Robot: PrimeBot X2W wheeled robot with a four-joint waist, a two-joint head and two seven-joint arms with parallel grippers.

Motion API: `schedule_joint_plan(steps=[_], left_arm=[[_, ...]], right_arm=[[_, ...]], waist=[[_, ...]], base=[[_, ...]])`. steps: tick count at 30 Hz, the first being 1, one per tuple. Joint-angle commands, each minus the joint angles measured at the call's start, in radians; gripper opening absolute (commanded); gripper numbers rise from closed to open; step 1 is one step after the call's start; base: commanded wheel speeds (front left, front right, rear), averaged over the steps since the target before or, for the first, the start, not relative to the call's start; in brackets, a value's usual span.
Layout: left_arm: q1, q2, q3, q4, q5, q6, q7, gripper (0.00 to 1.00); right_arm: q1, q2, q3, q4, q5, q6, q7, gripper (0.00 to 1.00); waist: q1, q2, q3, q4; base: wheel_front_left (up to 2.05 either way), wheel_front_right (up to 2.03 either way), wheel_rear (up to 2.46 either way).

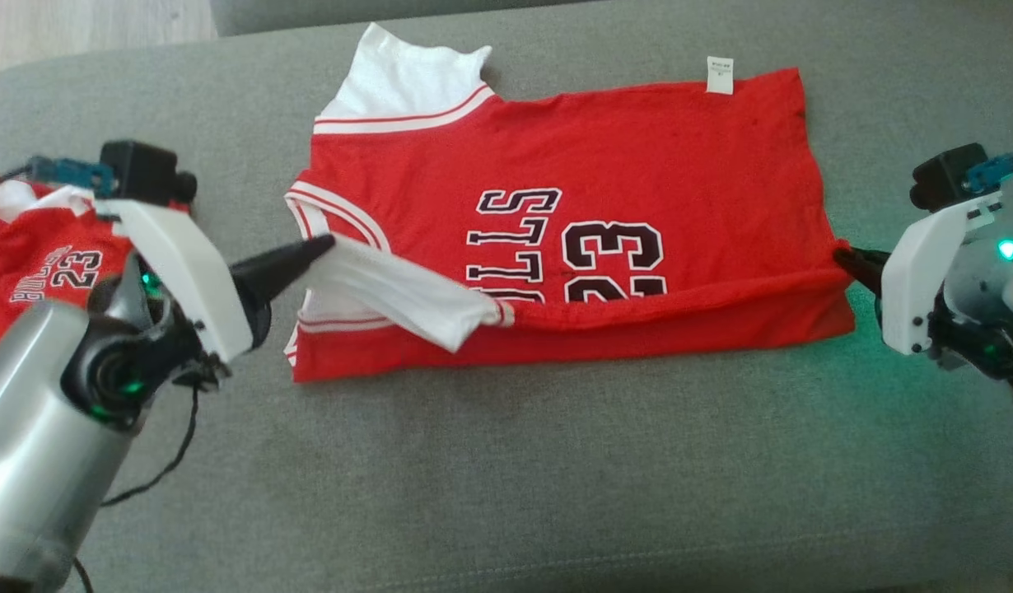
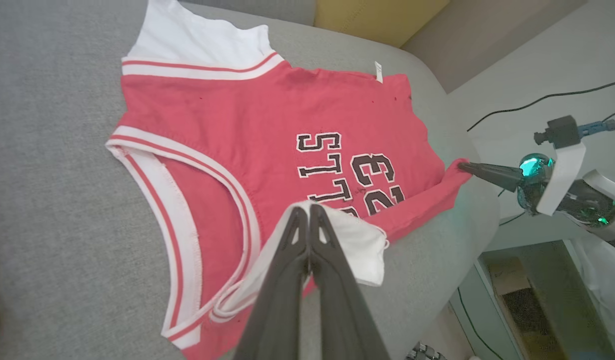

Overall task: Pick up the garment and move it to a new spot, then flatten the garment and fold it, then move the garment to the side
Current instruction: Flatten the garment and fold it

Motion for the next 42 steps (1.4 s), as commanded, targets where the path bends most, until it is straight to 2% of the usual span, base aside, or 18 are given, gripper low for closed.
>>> schedule_joint_plan(steps=[1,12,13,14,15,18,20,23,29,32,34,37,40,41,42], left_arm=[[-0.079,0.029,0.059,-0.003,0.016,-0.005,-0.014,0.0],[-0.16,-0.022,0.033,0.147,0.074,0.014,-0.039,0.0],[-0.167,-0.026,0.031,0.161,0.084,0.02,-0.047,0.0],[-0.175,-0.03,0.031,0.176,0.098,0.03,-0.062,0.27],[-0.185,-0.031,0.028,0.193,0.121,0.043,-0.082,1.0],[-0.211,-0.028,0.002,0.237,0.216,0.062,-0.158,1.0],[-0.213,-0.057,0.014,0.28,0.22,0.066,-0.219,1.0],[-0.215,-0.07,0.018,0.306,0.253,0.066,-0.307,1.0],[-0.166,-0.131,0.079,0.311,0.281,0.101,-0.58,1.0],[-0.11,-0.167,0.118,0.29,0.273,0.121,-0.706,1.0],[-0.066,-0.189,0.145,0.268,0.266,0.136,-0.75,1.0],[0.0,-0.204,0.166,0.216,0.317,0.166,-0.777,1.0],[0.079,-0.238,0.214,0.141,0.375,0.191,-0.781,1.0],[0.079,-0.238,0.214,0.141,0.375,0.191,-0.781,1.0],[0.108,-0.255,0.234,0.112,0.401,0.197,-0.782,1.0]], right_arm=[[-0.02,-0.008,0.0,0.001,0.002,-0.001,-0.02,0.0],[-0.044,0.023,0.023,0.04,0.019,-0.001,-0.082,0.0],[-0.051,0.027,0.022,0.051,0.014,-0.001,-0.102,0.3],[-0.056,0.033,0.019,0.065,0.009,-0.001,-0.125,1.0],[-0.059,0.041,0.014,0.079,0.011,-0.001,-0.143,1.0],[-0.071,0.063,-0.002,0.141,0.006,-0.001,-0.201,1.0],[-0.065,0.088,-0.012,0.183,0.018,-0.001,-0.241,1.0],[-0.061,0.099,-0.013,0.213,0.008,-0.001,-0.301,1.0],[-0.05,0.134,-0.06,0.249,-0.015,-0.001,-0.54,1.0],[-0.033,0.152,-0.107,0.241,-0.024,-0.001,-0.597,1.0],[-0.026,0.154,-0.172,0.23,-0.048,-0.001,-0.605,1.0],[0.016,0.164,-0.367,0.167,-0.114,-0.001,-0.606,1.0],[0.116,0.19,-0.557,0.069,-0.243,-0.001,-0.606,1.0],[0.116,0.19,-0.557,0.069,-0.243,-0.001,-0.606,1.0],[0.158,0.199,-0.612,0.029,-0.303,-0.001,-0.606,1.0]], waist=[[0.0,0.0,0.01,-0.002],[0.0,0.0,0.037,-0.011],[0.0,0.0,0.04,-0.012],[0.0,0.0,0.042,-0.014],[0.0,0.0,0.043,-0.015],[0.0,0.0,0.045,-0.019],[0.0,0.0,0.038,-0.021],[0.0,0.0,0.026,-0.022],[0.0,0.0,-0.016,-0.026],[0.0,0.0,-0.045,-0.029],[0.0,0.0,-0.063,-0.031],[0.0,0.0,-0.08,-0.036],[0.0,0.0,-0.095,-0.037],[0.0,0.0,-0.095,-0.037],[0.0,0.0,-0.1,-0.036]], base=[[0.0,0.0,0.0],[0.0,0.0,0.0],[0.0,0.0,0.0],[0.0,0.0,0.0],[0.0,0.0,0.0],[0.0,0.0,0.0],[0.0,0.0,0.0],[0.0,0.0,0.0],[0.0,0.0,0.0],[0.0,0.0,0.0],[0.0,0.0,0.0],[0.0,0.0,0.0],[0.0,0.0,0.0],[0.0,0.0,0.0],[0.0,0.0,0.0]])
